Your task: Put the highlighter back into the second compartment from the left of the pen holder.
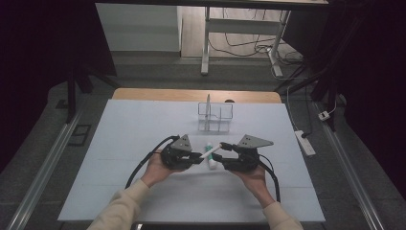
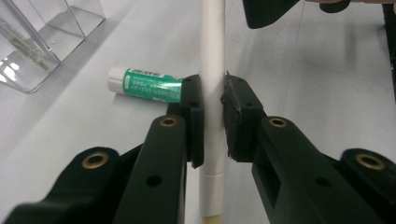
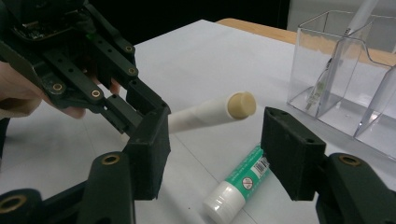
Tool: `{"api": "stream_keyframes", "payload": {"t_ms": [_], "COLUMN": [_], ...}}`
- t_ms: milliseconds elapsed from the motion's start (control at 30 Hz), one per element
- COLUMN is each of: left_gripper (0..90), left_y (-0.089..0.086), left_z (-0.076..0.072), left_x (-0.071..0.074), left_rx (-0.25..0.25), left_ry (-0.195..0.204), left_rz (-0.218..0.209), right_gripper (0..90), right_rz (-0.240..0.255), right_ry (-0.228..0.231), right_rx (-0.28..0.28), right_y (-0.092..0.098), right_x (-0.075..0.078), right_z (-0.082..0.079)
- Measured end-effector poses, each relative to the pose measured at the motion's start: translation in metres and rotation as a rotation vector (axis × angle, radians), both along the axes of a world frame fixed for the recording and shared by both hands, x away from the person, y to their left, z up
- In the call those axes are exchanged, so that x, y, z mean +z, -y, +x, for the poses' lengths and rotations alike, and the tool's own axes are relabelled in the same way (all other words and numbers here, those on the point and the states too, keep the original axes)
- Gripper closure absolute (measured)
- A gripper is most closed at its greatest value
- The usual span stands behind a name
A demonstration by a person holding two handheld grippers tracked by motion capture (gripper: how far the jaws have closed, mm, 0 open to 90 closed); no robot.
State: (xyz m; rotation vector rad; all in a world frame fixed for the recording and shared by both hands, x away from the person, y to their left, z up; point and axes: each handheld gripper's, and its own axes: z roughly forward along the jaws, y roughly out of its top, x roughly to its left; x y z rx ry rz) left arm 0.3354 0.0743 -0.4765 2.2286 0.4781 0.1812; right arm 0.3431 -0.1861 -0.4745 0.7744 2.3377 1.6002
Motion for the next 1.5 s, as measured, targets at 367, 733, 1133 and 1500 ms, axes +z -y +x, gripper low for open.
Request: {"api": "stream_keyframes", "payload": {"t_ms": [367, 733, 1133, 1500], "left_gripper": [78.4, 77.4, 72.1, 46.0], "left_y": [0.008, 0.013, 0.008, -0.009], "left_z": [-0.001, -0.003, -0.002, -0.005], "left_x": [-0.002, -0.004, -0.003, 0.000], "left_rx": [-0.005, -0.014, 0.005, 0.090], "left_ry": [0.009, 0.014, 0.007, 0.001], "left_rz": [0.028, 0.048, 0.032, -0.016], "right_gripper": [57.2, 73.0, 77.6, 77.7], "right_rz": [0.049, 0.159, 0.215, 0.249], "right_ry": [-0.026, -0.078, -0.100, -0.066], "right_rx": [-0.006, 0.068, 0.117, 0.090], "right_y": [-0.003, 0.004, 0.004, 0.012], "right_x": [0.000, 0.003, 0.003, 0.008], "right_z": [0.002, 0.005, 0.004, 0.005]}}
